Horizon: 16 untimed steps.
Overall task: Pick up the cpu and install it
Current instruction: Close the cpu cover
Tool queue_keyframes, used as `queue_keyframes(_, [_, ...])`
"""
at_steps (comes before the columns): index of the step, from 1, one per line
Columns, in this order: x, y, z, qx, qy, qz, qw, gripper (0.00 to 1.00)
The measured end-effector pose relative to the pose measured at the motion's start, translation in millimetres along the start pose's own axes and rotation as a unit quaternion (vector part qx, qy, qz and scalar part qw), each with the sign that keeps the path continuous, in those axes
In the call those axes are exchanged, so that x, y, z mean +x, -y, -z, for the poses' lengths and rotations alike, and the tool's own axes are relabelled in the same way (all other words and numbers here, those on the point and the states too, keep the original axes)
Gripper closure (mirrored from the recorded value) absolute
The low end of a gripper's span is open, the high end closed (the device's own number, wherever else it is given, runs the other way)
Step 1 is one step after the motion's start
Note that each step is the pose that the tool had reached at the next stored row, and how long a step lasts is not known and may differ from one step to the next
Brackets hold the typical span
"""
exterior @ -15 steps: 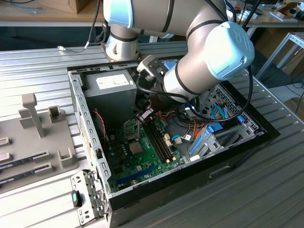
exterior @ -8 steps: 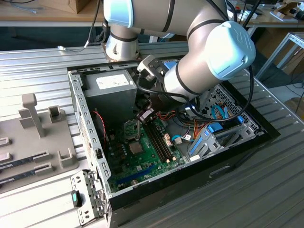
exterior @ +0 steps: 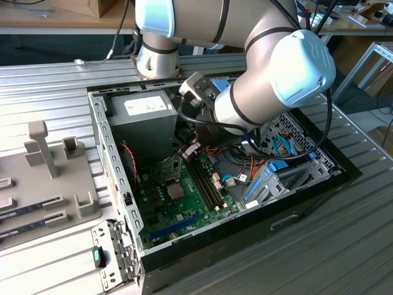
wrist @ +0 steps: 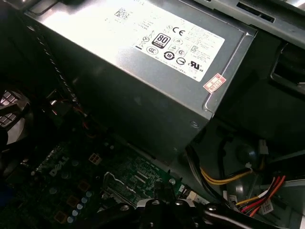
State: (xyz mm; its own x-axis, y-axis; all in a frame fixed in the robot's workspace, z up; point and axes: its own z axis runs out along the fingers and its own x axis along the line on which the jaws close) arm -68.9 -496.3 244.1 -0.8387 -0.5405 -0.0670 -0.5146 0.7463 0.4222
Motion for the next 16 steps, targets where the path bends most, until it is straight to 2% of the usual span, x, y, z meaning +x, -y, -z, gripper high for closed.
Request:
queue_keyframes(1, [0.0,-0.3,0.9,-0.0028,0.0017,0.001,0.99999,0.89])
queue_keyframes(7, [0.0,-0.3,1.2,-0.0055,0.0033,0.001,0.99998,0.89])
queue_keyframes(9, [0.3,0.1,1.4,-0.0085,0.0052,0.002,0.99995,0.89])
queue_keyframes(16, [2.7,3.3,3.1,-0.0139,0.0085,0.003,0.99986,0.89])
